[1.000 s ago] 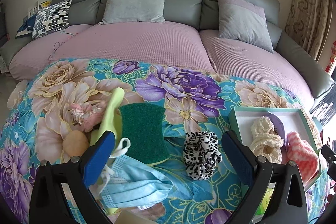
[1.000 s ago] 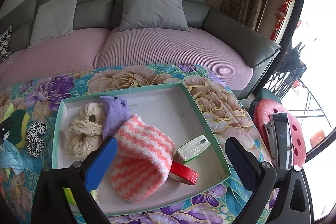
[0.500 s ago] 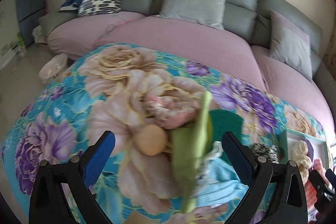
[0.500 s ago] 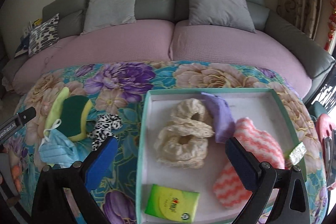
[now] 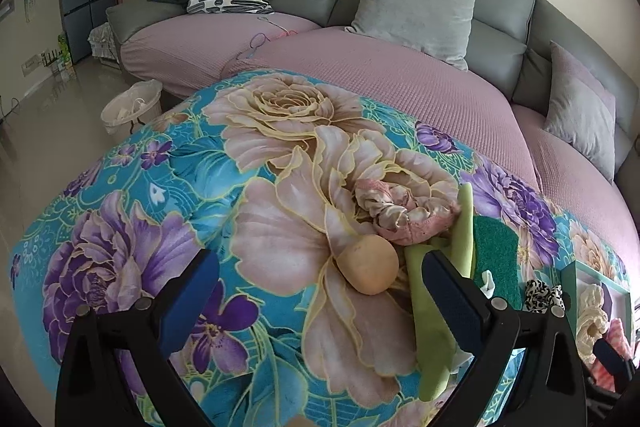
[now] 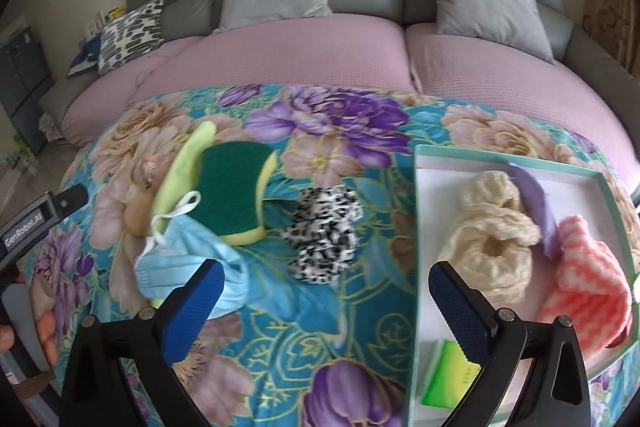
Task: Organize soft objects
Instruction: 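Move the left tool to the tan sponge ball and close on it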
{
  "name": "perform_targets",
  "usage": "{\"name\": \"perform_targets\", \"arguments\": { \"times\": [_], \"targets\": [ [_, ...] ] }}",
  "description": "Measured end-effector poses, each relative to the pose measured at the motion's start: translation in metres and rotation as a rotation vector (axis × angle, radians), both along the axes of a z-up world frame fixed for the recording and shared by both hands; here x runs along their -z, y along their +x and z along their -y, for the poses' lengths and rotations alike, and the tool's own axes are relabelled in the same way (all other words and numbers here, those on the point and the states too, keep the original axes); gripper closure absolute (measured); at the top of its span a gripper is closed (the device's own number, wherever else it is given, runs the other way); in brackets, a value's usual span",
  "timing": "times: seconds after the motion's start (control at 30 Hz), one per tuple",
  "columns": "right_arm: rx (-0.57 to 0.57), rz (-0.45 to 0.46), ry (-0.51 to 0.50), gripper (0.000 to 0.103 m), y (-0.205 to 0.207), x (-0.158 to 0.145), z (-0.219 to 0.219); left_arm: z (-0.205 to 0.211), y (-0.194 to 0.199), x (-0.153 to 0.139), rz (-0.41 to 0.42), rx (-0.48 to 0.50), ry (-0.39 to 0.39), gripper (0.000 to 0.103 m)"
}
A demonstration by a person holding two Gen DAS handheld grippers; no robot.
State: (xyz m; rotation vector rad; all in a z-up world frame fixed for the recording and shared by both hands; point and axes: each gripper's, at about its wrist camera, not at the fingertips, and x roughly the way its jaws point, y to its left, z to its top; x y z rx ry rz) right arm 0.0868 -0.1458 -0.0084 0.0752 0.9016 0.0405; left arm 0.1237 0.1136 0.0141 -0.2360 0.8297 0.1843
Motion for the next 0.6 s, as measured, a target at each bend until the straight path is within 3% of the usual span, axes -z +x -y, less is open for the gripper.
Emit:
{"name": "perform_targets", "arguments": {
  "times": [0.3, 0.6],
  "targets": [
    [0.029, -0.037, -0.025, 0.0, 0.01, 0.012, 0.001, 0.025, 0.014, 0.019, -0.04, 0.101, -0.024, 0.002],
    [0.036, -0.044, -0.024, 0.0, 0.014, 0.015, 0.004, 0.019, 0.025, 0.04, -0.106, 0.074, 0.013, 0.002]
  ]
}}
